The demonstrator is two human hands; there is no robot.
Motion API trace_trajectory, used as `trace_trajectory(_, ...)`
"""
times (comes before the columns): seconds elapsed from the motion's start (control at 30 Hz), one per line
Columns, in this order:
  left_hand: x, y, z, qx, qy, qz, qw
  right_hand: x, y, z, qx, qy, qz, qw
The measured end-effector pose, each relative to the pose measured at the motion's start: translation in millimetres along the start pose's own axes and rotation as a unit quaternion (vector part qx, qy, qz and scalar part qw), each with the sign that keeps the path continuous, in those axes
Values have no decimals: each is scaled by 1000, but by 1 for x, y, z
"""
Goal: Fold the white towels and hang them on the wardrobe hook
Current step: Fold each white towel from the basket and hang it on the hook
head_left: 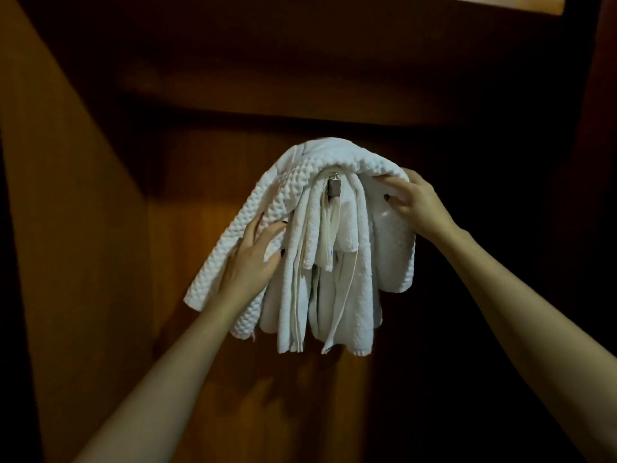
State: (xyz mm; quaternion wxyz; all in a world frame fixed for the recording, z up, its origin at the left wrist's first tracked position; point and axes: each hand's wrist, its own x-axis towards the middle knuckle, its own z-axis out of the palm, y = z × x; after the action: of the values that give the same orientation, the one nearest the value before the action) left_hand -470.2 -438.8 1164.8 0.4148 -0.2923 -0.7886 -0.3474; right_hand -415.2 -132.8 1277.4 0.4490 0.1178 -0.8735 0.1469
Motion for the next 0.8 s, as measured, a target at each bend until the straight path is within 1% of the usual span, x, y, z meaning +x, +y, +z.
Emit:
trace_trajectory(0.07,4,-1,-2,24,15,-15,999,-3,5,7,-18,3,-3,1000)
trace_trajectory(0.17,17,-5,-16,22,64,7,998,-1,9,11,-73,67,-28,995)
trace_trajectory(0.27,44,-5,-35,13,77,14,997,14,16,7,-97,92,-21,991)
trace_trajectory(0.33,72,0,-46,3,68,18,998,27,21,1,-52,80,-22,995)
trace_trajectory(0.4,100,6,-56,-19,36,21,999,36,29,-4,-17,66,-30,997)
trace_trajectory(0.5,121,9,-61,-27,-41,33,998,29,42,-4,-26,89,-40,995)
trace_trajectory(0.57,117,8,-60,-15,-64,42,997,11,48,1,-25,96,-49,994)
trace_trajectory(0.67,99,0,-54,-8,-39,51,998,-24,44,17,3,95,-74,993)
trace_trajectory(0.8,71,-12,-41,-2,-16,35,999,-36,20,34,-24,109,-97,989)
